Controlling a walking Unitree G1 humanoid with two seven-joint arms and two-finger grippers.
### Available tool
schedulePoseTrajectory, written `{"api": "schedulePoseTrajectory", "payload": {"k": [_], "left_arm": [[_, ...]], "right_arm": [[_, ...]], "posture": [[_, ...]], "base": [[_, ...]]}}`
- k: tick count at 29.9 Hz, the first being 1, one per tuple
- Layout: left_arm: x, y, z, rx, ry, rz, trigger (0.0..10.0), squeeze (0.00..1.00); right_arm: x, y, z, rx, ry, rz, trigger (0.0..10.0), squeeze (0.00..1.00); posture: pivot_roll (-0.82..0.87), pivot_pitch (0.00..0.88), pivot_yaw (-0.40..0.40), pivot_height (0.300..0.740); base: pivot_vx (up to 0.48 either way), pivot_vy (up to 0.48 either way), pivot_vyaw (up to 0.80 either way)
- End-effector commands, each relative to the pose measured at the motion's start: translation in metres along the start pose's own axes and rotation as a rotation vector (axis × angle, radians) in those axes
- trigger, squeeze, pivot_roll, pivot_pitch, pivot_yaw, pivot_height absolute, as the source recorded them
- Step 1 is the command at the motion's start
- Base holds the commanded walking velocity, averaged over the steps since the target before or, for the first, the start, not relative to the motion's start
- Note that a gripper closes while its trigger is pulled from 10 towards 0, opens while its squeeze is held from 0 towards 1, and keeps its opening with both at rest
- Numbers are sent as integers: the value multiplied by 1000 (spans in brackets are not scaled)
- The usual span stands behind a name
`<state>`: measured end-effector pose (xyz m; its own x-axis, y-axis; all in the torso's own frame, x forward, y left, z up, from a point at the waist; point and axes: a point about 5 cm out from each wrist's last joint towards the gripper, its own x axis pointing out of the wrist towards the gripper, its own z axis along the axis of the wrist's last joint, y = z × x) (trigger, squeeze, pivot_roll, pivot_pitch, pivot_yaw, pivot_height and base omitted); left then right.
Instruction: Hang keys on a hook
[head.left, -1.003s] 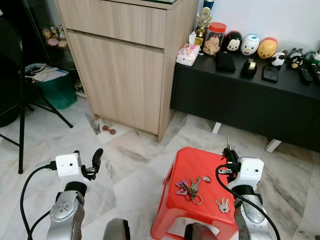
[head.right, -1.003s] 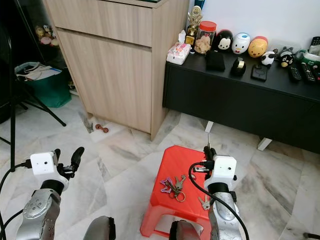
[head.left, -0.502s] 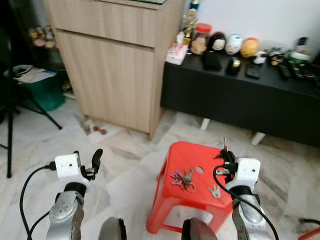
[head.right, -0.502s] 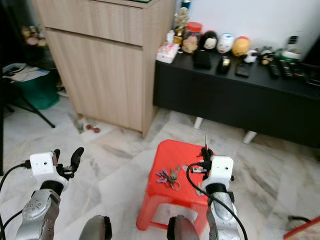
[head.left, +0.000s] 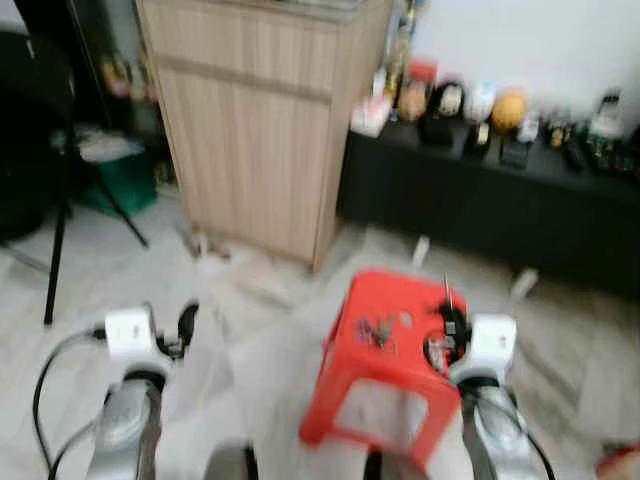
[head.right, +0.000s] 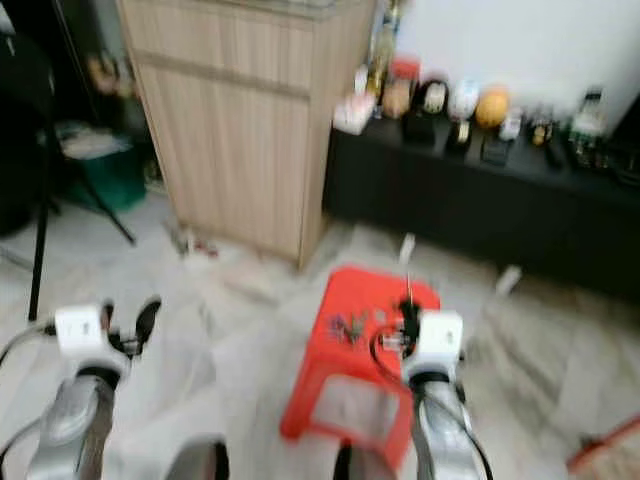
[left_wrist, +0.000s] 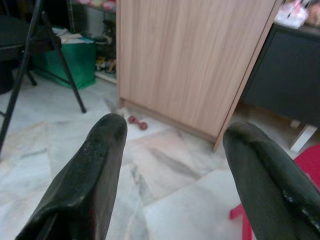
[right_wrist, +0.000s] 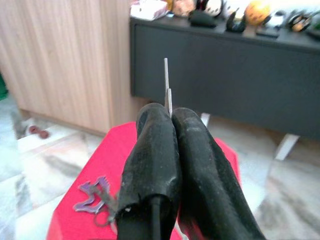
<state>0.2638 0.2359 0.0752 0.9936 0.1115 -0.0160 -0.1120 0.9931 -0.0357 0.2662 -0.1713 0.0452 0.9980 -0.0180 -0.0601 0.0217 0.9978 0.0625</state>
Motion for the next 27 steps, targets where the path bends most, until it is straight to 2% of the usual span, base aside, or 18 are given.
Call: {"api": "schedulePoseTrajectory", "payload": {"k": [1, 6, 19, 27], "left_arm": [[1, -2, 1, 0, -5, -5, 10000, 0], [2, -2, 1, 0, -9, -5, 10000, 0], [2, -3, 1, -5, -6, -13, 10000, 0], [5, -7, 3, -14, -11, -32, 10000, 0]], "right_arm": [[2, -4, 6, 3, -21, -8, 10000, 0], [3, -5, 11, 5, -47, -13, 10000, 0], [4, -6, 13, 6, -47, -21, 10000, 0], [4, -9, 15, 2, -54, -36, 10000, 0]], "posture": [[37, 0, -90, 621], [41, 0, -92, 645], [35, 7, -86, 740], [34, 14, -87, 740]], "base": [[0, 0, 0], [0, 0, 0], [0, 0, 0], [0, 0, 0]]}}
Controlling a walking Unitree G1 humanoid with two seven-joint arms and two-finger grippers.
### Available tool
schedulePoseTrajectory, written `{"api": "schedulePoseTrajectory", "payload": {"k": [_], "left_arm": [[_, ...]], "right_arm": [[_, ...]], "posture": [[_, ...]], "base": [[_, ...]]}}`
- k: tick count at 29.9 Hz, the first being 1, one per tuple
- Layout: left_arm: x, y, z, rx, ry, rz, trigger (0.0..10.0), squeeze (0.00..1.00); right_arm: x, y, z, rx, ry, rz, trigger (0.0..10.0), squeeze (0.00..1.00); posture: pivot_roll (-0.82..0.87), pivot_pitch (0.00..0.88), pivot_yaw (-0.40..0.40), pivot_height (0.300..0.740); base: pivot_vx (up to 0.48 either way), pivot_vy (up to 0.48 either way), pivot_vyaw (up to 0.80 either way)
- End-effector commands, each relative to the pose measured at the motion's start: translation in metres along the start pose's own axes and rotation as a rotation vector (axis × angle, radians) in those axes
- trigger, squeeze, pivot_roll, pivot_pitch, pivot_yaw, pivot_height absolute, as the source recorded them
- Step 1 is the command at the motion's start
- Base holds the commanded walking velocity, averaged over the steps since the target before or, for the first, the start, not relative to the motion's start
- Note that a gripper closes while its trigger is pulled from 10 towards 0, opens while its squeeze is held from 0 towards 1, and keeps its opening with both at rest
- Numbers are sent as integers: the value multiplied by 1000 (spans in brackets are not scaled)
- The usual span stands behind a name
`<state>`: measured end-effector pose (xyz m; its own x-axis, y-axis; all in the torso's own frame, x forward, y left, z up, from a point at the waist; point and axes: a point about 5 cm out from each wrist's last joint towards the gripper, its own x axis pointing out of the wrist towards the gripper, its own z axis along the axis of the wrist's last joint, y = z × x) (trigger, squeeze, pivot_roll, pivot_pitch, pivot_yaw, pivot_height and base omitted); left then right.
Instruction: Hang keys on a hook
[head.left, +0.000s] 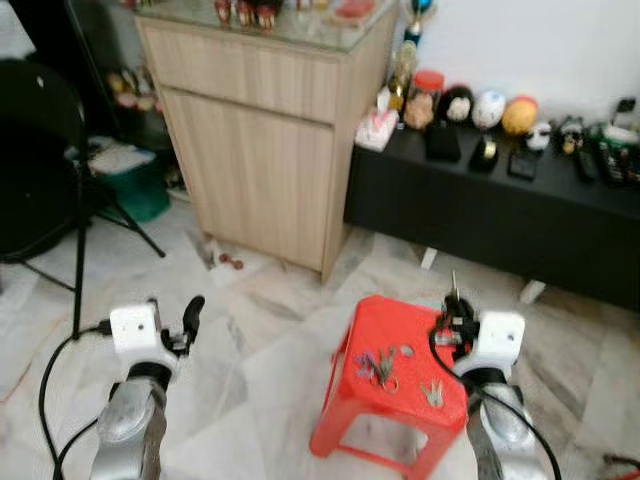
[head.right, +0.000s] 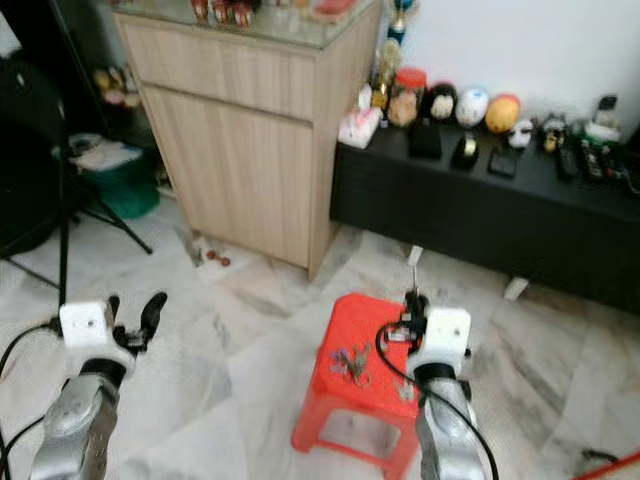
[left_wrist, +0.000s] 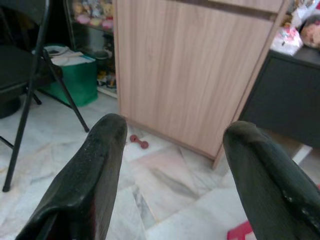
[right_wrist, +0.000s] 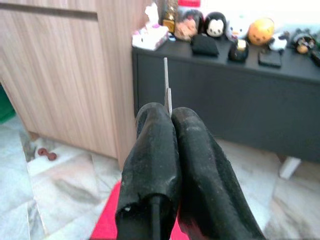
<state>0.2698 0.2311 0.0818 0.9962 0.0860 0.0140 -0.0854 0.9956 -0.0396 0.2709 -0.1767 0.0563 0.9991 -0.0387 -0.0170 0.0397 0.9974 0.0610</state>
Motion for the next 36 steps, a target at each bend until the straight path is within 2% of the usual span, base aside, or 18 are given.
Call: {"api": "schedulePoseTrajectory", "payload": {"k": [1, 15, 20, 28, 36], "left_arm": [[-1, -2, -3, -12, 17, -5, 10000, 0], [-1, -7, -5, -25, 22, -18, 10000, 0], [-1, -9, -5, -35, 19, -28, 10000, 0], [-3, -11, -6, -16, 23, -55, 10000, 0], [-2, -13, -4, -15, 8, -63, 10000, 0]], "right_arm": [[0, -4, 4, 2, -10, -19, 10000, 0], [-1, -1, 10, -21, -60, -2, 10000, 0], [-2, -3, 6, -57, -33, 5, 10000, 0], [-2, -6, 5, -50, -29, -16, 10000, 0], [0, -5, 7, -37, -41, -25, 10000, 0]], "posture": [[34, 14, -87, 740], [30, 3, -90, 740], [30, 3, -90, 740], [34, 0, -94, 740], [35, 0, -98, 740]], "base": [[0, 0, 0], [0, 0, 0], [0, 0, 0], [0, 0, 0], [0, -311, 0]]}}
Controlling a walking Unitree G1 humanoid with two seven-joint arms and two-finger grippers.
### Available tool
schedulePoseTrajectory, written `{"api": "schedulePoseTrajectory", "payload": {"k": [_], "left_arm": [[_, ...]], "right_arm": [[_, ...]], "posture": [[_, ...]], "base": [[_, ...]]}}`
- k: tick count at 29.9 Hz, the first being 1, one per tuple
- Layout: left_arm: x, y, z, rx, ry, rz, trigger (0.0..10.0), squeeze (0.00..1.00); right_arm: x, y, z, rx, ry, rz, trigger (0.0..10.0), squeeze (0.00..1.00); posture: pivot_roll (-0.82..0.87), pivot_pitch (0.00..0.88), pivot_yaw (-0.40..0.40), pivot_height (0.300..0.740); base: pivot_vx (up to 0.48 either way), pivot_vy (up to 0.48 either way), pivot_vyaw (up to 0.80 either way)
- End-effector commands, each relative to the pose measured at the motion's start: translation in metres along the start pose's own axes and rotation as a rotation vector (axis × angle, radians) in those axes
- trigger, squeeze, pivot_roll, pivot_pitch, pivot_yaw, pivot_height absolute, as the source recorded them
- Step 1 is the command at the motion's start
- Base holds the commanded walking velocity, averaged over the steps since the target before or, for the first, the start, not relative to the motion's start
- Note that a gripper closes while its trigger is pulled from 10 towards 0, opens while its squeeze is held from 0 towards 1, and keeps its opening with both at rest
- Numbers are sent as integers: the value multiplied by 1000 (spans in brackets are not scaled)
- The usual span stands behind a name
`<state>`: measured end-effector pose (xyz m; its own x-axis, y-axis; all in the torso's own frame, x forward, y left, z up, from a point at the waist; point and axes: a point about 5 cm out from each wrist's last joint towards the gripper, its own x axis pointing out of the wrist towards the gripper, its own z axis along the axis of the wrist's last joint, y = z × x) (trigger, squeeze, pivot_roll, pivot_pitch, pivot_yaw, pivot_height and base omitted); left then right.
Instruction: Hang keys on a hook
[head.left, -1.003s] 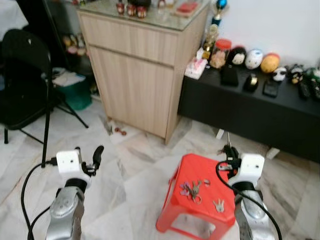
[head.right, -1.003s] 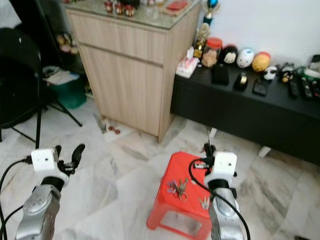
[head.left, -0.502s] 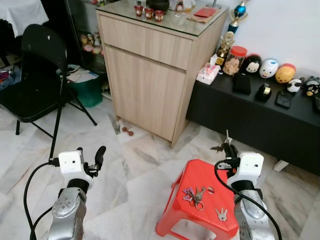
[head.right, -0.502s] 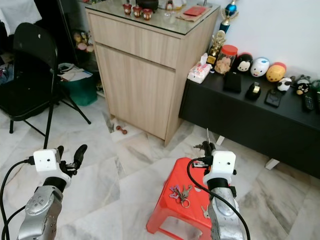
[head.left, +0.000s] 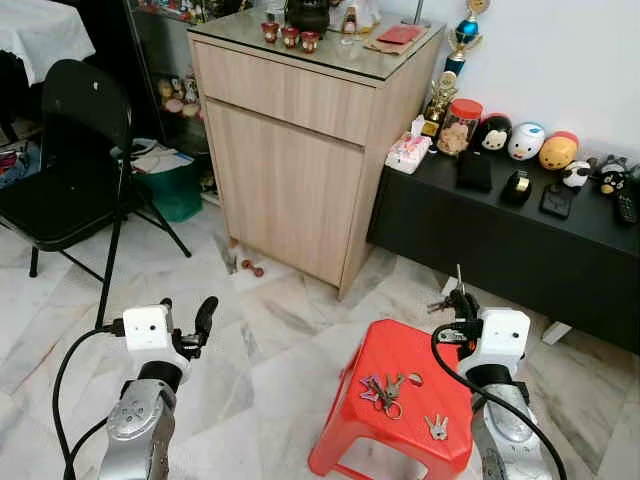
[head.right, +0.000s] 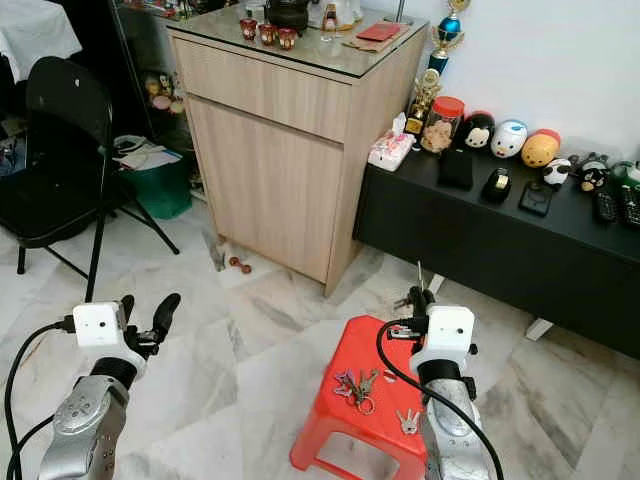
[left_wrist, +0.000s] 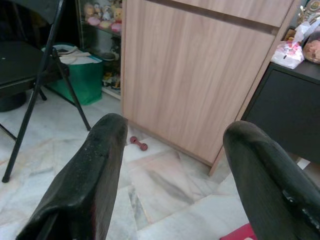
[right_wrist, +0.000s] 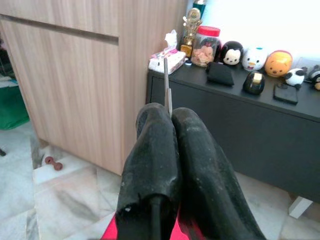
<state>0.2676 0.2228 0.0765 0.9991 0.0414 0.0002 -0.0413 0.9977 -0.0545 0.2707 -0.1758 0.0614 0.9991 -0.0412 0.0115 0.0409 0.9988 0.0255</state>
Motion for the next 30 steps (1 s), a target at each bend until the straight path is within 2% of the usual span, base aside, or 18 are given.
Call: {"api": "schedulePoseTrajectory", "payload": {"k": [1, 10, 23, 30], "left_arm": [[2, -5, 2, 1, -8, -19, 10000, 0], [1, -5, 2, -1, -11, -22, 10000, 0], [2, -2, 1, -37, -8, 7, 10000, 0], [2, -1, 1, -35, -4, 9, 10000, 0]], "right_arm": [[0, -6, 2, -3, -12, -24, 10000, 0], [0, -5, -1, -9, 4, -13, 10000, 0], [1, -4, -4, 5, 26, -10, 10000, 0], [1, -3, -5, 4, 35, -3, 10000, 0]], "posture": [[35, 0, -98, 740], [39, 0, -101, 740], [33, 0, -102, 740], [36, 0, -101, 740]], "base": [[0, -349, 0], [0, -360, 0], [0, 0, 0], [0, 0, -766]]}}
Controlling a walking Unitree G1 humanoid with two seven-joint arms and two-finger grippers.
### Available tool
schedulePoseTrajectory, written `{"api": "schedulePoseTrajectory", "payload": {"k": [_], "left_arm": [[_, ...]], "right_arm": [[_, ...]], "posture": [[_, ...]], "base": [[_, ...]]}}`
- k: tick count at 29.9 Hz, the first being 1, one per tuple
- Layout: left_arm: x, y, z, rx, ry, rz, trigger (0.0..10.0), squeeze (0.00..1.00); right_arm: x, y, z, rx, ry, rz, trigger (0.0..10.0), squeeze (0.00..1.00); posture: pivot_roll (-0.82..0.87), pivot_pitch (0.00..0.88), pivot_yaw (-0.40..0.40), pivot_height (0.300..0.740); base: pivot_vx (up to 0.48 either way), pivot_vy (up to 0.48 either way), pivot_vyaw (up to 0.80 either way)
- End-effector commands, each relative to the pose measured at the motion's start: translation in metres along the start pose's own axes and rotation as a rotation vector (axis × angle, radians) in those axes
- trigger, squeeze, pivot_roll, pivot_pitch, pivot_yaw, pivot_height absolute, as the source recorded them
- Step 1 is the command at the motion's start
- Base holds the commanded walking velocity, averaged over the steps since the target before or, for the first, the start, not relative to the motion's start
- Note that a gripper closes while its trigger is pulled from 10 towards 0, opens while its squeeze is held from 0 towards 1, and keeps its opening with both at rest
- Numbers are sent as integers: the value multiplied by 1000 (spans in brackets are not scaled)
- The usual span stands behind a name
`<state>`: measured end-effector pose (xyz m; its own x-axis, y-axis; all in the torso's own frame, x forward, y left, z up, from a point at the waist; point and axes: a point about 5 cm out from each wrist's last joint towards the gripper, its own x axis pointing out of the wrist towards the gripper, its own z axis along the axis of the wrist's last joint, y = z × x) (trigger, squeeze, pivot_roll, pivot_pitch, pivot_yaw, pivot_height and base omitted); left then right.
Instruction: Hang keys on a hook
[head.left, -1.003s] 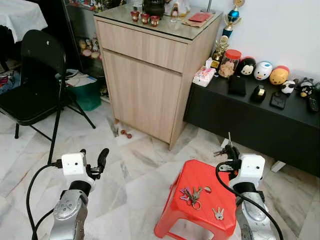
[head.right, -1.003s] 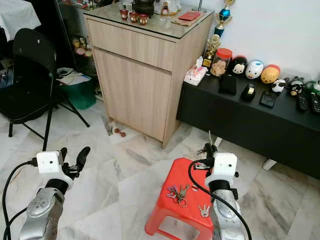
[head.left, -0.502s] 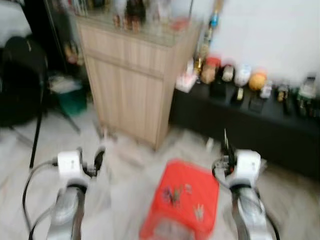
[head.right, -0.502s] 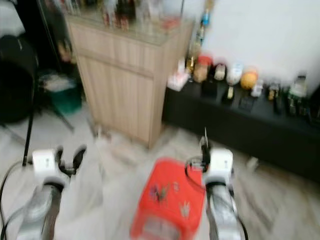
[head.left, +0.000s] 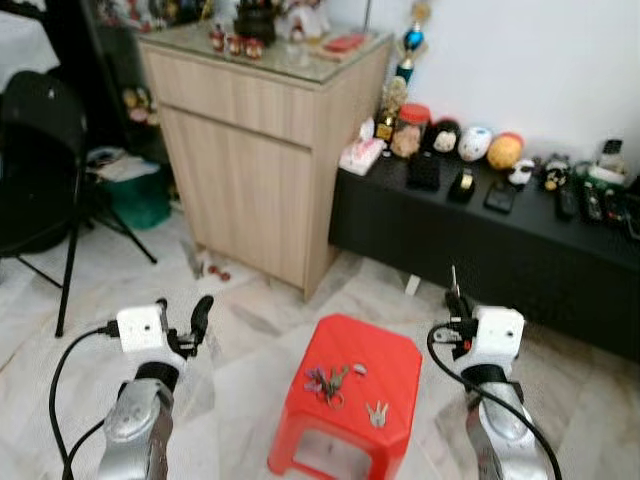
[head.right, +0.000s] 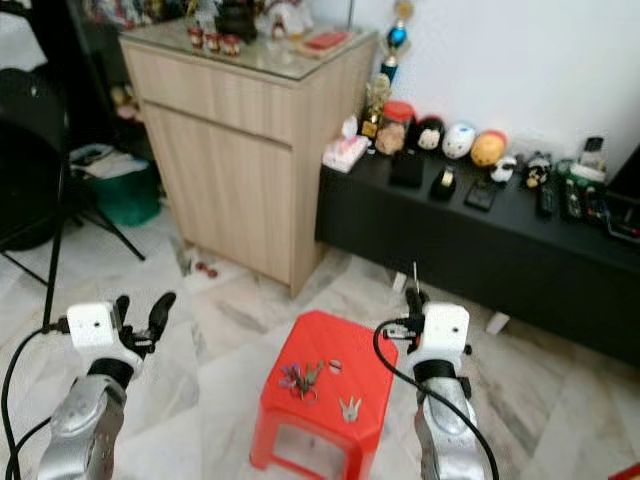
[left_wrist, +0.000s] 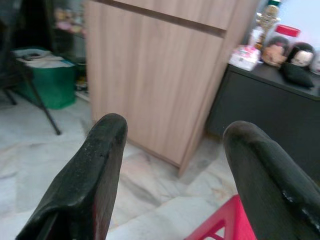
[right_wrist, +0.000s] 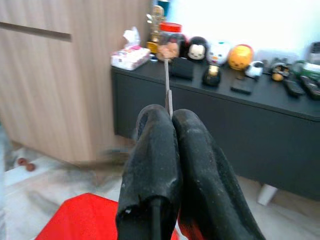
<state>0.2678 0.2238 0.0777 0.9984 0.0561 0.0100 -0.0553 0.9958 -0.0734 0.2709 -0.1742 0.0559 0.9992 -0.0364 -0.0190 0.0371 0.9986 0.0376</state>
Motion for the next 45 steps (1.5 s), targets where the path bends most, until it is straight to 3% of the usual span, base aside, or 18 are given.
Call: {"api": "schedulePoseTrajectory", "payload": {"k": [1, 7, 28, 45], "left_arm": [[2, -2, 0, -15, 7, -3, 10000, 0], [2, 0, 0, -27, 5, 4, 10000, 0], [2, -1, 1, -24, -5, 16, 10000, 0], [2, 0, 3, -19, -9, 11, 10000, 0]], "right_arm": [[1, -4, 0, 0, 10, -9, 10000, 0], [2, -2, 1, -10, 1, -3, 10000, 0], [3, -2, 1, -6, 15, 0, 10000, 0], [6, -4, 3, -15, 18, -19, 10000, 0]], "posture": [[38, 0, -100, 740], [37, 0, -99, 740], [35, 4, -106, 740], [37, 0, -104, 740]], "base": [[0, 0, -750], [0, 0, -483], [-322, 0, 0], [0, 0, -800]]}}
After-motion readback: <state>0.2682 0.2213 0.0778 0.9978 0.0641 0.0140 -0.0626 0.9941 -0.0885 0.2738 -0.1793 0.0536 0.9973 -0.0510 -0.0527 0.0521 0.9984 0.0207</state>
